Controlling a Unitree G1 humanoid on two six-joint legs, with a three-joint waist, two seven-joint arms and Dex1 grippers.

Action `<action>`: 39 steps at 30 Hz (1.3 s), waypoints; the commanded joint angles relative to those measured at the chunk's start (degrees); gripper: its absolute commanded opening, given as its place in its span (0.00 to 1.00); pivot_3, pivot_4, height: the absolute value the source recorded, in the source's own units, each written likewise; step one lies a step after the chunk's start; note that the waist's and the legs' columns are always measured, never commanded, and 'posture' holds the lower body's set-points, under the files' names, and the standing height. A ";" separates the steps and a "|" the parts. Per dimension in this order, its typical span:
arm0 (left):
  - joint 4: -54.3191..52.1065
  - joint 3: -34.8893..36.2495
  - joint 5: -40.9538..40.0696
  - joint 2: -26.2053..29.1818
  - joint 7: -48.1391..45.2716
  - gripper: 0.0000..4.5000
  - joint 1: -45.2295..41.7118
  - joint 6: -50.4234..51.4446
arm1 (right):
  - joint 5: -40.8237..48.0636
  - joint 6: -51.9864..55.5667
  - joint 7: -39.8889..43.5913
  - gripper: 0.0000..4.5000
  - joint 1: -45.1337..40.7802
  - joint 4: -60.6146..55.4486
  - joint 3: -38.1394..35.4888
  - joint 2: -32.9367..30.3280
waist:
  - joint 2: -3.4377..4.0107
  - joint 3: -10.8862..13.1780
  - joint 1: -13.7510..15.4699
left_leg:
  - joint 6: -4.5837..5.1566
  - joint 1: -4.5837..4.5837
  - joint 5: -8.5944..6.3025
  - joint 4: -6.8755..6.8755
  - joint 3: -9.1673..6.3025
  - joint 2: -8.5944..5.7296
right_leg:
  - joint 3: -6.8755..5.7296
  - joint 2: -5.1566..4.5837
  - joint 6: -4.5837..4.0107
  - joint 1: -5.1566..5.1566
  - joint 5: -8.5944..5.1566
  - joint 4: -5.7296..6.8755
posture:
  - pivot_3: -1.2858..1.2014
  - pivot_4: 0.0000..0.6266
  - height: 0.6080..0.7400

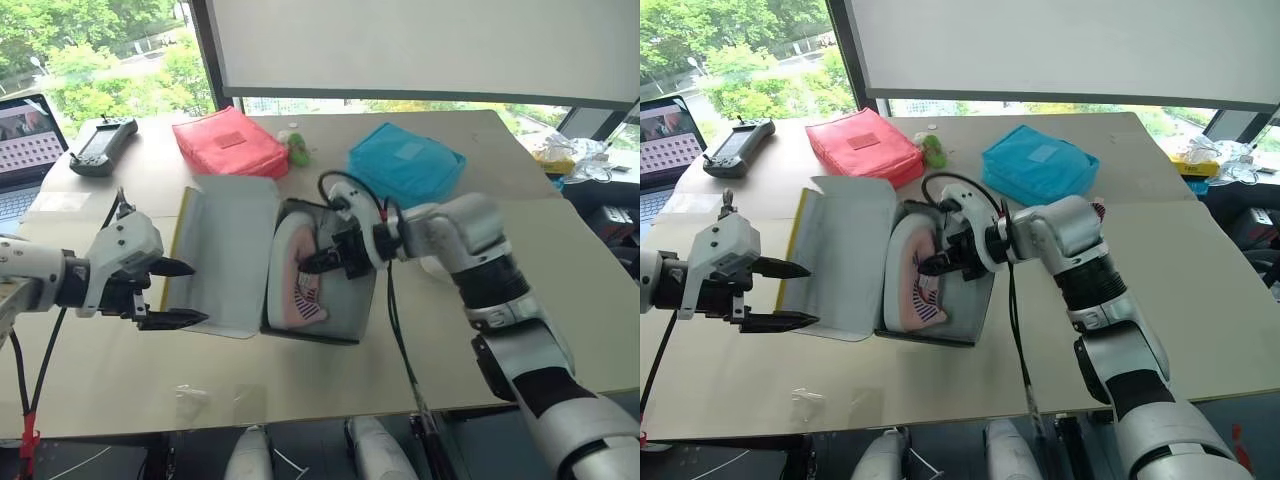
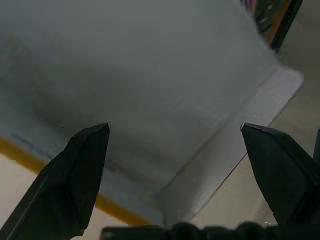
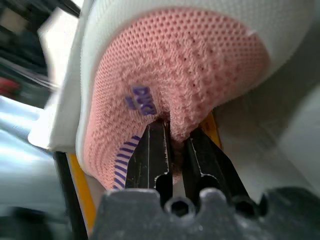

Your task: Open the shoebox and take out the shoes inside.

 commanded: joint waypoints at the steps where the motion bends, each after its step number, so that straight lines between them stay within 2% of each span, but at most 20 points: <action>1: 0.24 0.23 0.30 0.97 -0.57 1.00 -1.28 -0.79 | -5.65 -6.48 -0.54 0.02 -0.58 -2.29 5.19 -0.22 | 0.00 0.00 -0.12 | 0.00 -0.04 0.00 0.01 0.00 -0.01 | 0.01 0.00 0.00 -0.03 0.01 0.02 | 0.52 0.24 1.00; 4: -0.12 0.35 0.39 1.01 -0.66 1.00 -1.06 -0.66 | -5.59 -6.23 -0.45 0.02 -1.19 -0.57 3.65 1.06 | 0.00 0.00 -0.18 | 0.00 -0.08 0.00 0.04 0.01 0.00 | 0.02 0.00 0.01 -0.05 0.01 0.02 | 0.52 0.24 1.00; 6: -0.19 0.40 0.44 0.90 -0.61 1.00 -0.93 -0.65 | -2.19 -3.26 0.68 0.02 -2.30 1.57 -1.18 2.66 | 0.00 0.00 -0.15 | 0.00 -0.08 0.00 0.04 0.00 0.00 | 0.00 0.00 0.01 -0.05 0.01 0.06 | 0.52 0.24 1.00; 10: -0.53 0.71 0.41 0.78 -0.64 1.00 -0.47 -0.56 | 0.35 -1.25 2.33 0.02 -3.43 2.25 -5.19 3.82 | 0.00 0.00 -0.12 | 0.00 -0.08 0.00 0.08 -0.02 0.00 | -0.01 0.00 0.01 -0.05 0.01 0.11 | 0.52 0.24 1.00; 12: -0.57 0.68 0.56 0.82 -0.61 1.00 -0.45 -0.65 | -4.04 -6.42 0.60 0.02 -2.83 1.68 -2.48 3.19 | 0.00 0.00 -0.13 | 0.00 -0.08 0.00 0.09 -0.02 0.00 | -0.01 0.00 0.01 -0.05 0.01 0.14 | 0.52 0.24 1.00; 15: -0.72 0.67 0.47 0.79 -0.57 1.00 -0.51 -0.53 | 0.07 -2.30 2.94 0.02 -3.40 0.50 -5.35 3.76 | 0.00 0.00 -0.17 | 0.00 -0.07 0.00 0.08 -0.02 0.00 | -0.01 0.00 0.01 -0.05 0.01 0.14 | 0.52 0.24 1.00; 16: -0.80 0.65 0.52 0.83 -0.59 1.00 -0.47 -0.57 | -1.49 -3.78 2.46 0.02 -3.01 0.51 -3.90 3.56 | 0.00 0.00 -0.18 | 0.00 -0.07 0.00 0.08 -0.02 0.00 | -0.01 0.00 0.01 -0.05 0.01 0.14 | 0.52 0.24 1.00; 18: -0.87 0.66 0.44 0.75 -0.55 1.00 -0.56 -0.53 | 1.76 -0.55 5.02 0.02 -2.69 0.03 -4.91 3.90 | 0.00 0.00 -0.23 | 0.00 -0.07 0.00 0.08 -0.02 0.00 | 0.00 0.00 0.01 -0.05 0.01 0.14 | 0.52 0.24 1.00; 22: -0.90 0.46 0.34 0.66 -0.49 1.00 -0.84 -0.43 | -1.92 -6.01 5.80 0.02 -0.83 -1.09 -0.43 2.63 | 0.00 0.00 -0.37 | 0.00 -0.07 0.00 0.07 -0.02 0.00 | -0.01 0.00 0.01 -0.05 0.01 0.15 | 0.52 0.24 1.00; 24: -0.99 0.23 0.44 0.72 -0.49 1.00 -0.89 -0.46 | -3.38 -8.20 5.47 0.21 -0.51 -1.46 0.51 2.40 | 0.00 0.00 -0.40 | 0.00 -0.07 0.00 0.09 -0.02 0.00 | -0.01 0.00 0.01 -0.04 0.01 0.15 | 0.52 0.24 1.00; 26: -1.02 0.05 0.38 0.66 -0.44 1.00 -1.11 -0.37 | -3.60 -9.06 6.81 0.32 -0.47 -1.32 1.06 2.05 | 0.00 0.00 -0.43 | 0.00 -0.07 0.00 0.11 -0.01 -0.01 | 0.00 0.00 0.01 -0.05 0.01 0.15 | 0.52 0.24 1.00; 34: -0.30 -0.84 0.62 0.58 -0.51 1.00 -2.00 -0.58 | -8.29 -19.36 4.51 0.94 -3.80 1.41 -1.99 1.81 | 0.00 0.00 -0.55 | 0.00 -0.06 0.01 0.15 -0.02 -0.01 | 0.00 0.00 0.01 -0.05 0.01 0.25 | 0.52 0.24 1.00; 39: -0.17 -1.15 0.82 0.59 -0.46 1.00 -2.24 -0.82 | -8.81 -21.09 5.20 0.94 -4.43 -0.25 -3.02 0.83 | 0.00 0.00 -0.50 | 0.00 -0.06 0.00 0.13 -0.02 -0.01 | -0.01 0.00 0.01 -0.05 0.01 0.23 | 0.52 0.24 1.00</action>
